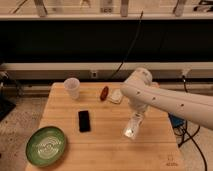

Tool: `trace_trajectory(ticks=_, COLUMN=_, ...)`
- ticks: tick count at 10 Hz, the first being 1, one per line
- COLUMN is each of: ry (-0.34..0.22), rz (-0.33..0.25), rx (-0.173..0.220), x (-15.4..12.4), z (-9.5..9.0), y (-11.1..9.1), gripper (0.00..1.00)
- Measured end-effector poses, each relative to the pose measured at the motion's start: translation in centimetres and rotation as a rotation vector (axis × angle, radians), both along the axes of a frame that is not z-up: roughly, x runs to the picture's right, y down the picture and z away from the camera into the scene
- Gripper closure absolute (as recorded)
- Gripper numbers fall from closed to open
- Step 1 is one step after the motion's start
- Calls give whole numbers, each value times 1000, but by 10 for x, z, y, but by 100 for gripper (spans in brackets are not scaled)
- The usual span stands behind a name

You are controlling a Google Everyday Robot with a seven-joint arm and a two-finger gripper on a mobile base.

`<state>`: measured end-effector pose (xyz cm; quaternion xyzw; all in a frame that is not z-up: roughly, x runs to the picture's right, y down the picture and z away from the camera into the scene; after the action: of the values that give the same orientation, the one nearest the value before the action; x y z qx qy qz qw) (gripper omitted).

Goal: Stand the bottle upright

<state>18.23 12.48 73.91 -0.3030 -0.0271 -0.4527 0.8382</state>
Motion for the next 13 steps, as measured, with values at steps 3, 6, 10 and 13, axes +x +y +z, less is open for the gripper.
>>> trace_trajectory(ticks=3, ry=5, rz=-1, rx=6, x=-8, z=5, y=-9, gripper=100)
trace_trajectory(ticks=6, ry=17, rz=6, rx=9, x=-17, z=9, y=-16, gripper=100)
trace_trajectory(ticks=10, ry=36, rz=11, rx=10, x=-24, z=13, y=-25, gripper=100)
trace_trajectory(ticks=13, ry=54, rz=31, rx=2, x=-25, z=15, y=-32, gripper=100)
